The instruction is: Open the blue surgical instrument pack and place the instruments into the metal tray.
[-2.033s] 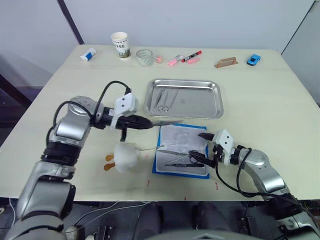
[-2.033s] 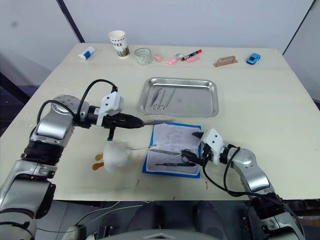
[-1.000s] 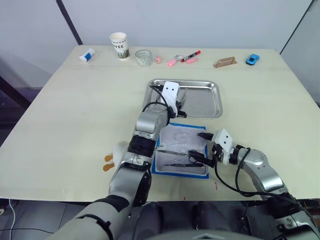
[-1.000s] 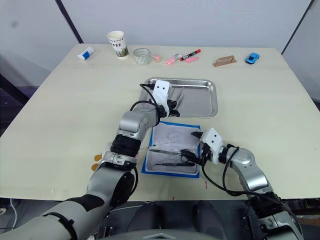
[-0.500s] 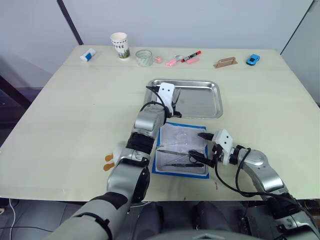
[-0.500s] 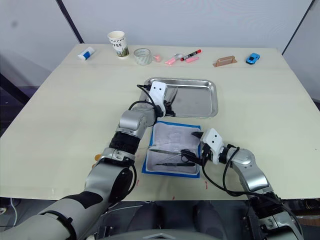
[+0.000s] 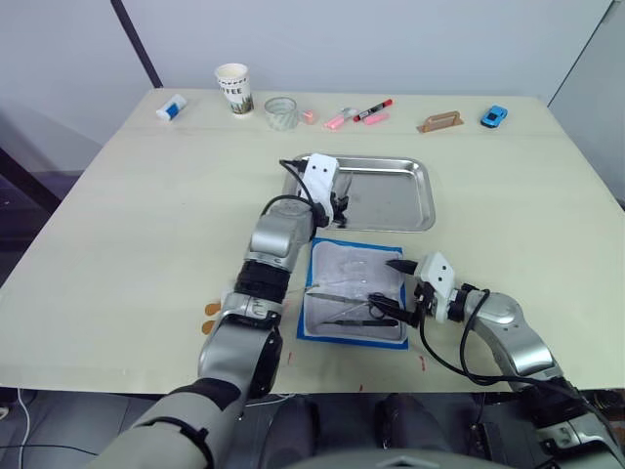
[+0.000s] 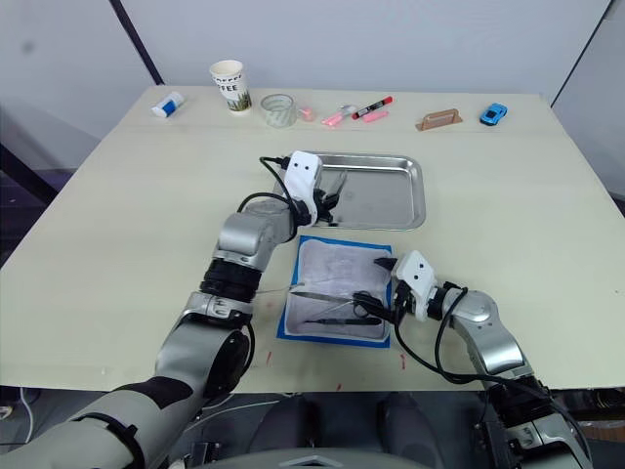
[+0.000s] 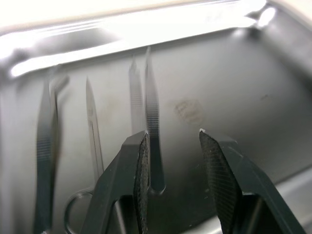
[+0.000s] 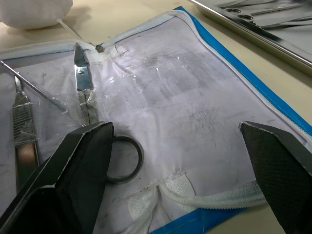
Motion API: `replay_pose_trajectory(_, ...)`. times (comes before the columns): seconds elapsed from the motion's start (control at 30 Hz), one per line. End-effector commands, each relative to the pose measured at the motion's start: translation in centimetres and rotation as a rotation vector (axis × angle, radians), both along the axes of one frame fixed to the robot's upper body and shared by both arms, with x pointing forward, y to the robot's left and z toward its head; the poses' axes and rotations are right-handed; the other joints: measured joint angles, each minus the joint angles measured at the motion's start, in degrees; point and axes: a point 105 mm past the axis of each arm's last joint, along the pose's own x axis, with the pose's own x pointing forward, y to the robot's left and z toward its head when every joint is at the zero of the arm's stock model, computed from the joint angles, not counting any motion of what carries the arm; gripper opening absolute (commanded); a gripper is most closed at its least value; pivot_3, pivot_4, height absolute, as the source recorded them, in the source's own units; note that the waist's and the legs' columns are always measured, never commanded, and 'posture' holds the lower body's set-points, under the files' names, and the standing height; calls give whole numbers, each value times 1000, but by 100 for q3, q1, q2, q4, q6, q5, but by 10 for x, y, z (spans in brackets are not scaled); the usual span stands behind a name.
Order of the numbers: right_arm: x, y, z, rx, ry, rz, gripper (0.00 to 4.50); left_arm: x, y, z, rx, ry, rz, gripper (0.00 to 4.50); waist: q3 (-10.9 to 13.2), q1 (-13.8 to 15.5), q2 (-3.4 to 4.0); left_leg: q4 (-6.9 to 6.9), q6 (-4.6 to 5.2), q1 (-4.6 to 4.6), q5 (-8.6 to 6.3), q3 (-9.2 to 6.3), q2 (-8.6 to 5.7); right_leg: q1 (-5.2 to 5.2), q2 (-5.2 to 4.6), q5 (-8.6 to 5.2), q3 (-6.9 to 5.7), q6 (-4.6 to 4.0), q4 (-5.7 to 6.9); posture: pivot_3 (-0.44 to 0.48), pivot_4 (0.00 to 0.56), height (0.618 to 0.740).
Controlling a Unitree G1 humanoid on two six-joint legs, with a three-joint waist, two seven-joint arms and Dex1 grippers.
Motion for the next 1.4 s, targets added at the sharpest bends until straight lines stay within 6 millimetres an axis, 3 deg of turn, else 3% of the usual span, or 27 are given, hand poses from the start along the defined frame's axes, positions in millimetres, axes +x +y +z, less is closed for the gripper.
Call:
replay_pose_trajectory(0.03,-11,-14,-47,-123,153,-58,4500,-23,-4,38,-73,-180,-275,1752,1,-2,2,-2,-11,2,6,2,0,0,0,0,1,0,0,0,150,718)
replay_pose_trajectory(0.2,-11,-14,-47,-120,154,-59,4500,-52,13,33,-70,-212,-535,1752,0,22,3,-2,-15,4,8,6,1,1,-2,-1,2,-1,0,0,150,718)
replay_pose_trajectory(0.67,-11,-15,-37,-109,132,-50,4500,-123,68,10,-25,-113,-997,1752,2,32,6,-2,5,0,-3,5,2,-2,-1,-2,2,-3,-2,0,150,718)
replay_pose_trajectory(0.97,-13,-18,-23,-96,103,-39,4500,-136,75,-10,53,-113,-1102,1752,5,55,9,-1,6,-6,-3,6,1,-4,-6,-2,-1,-3,-5,0,150,718)
replay_pose_trajectory(1.4,-18,-20,-14,-104,102,9,4500,-137,75,-15,67,-112,-1121,1752,10,67,10,0,7,-21,-4,0,0,-9,-8,-2,-11,-1,-14,0,150,718)
